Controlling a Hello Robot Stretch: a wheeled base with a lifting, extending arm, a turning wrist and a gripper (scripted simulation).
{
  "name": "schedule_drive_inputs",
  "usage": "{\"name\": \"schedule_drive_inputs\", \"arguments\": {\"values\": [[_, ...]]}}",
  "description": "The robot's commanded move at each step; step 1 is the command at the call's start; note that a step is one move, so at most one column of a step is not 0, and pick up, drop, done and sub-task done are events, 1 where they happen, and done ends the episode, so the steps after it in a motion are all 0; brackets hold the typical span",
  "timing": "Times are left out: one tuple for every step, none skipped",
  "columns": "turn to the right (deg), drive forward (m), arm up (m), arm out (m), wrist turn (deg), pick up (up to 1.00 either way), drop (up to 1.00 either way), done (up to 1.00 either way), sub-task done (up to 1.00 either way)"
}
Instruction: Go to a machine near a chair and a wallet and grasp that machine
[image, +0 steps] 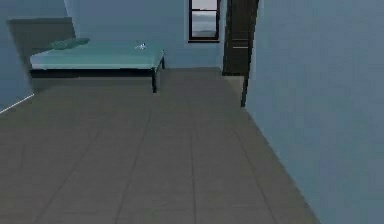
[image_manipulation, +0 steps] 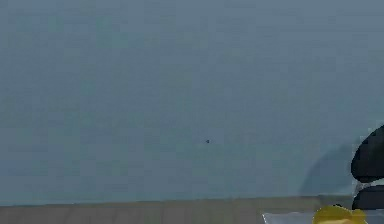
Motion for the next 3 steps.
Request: {"name": "schedule_drive_inputs", "arguments": {"values": [[0.0,0.25,0.0,0.0,0.0,0.0,0.0,0.0,0.0],[-45.0,0.0,0.0,0.0,0.0,0.0,0.0,0.0,0.0],[-42.0,0.0,0.0,0.0,0.0,0.0,0.0,0.0,0.0]]}}
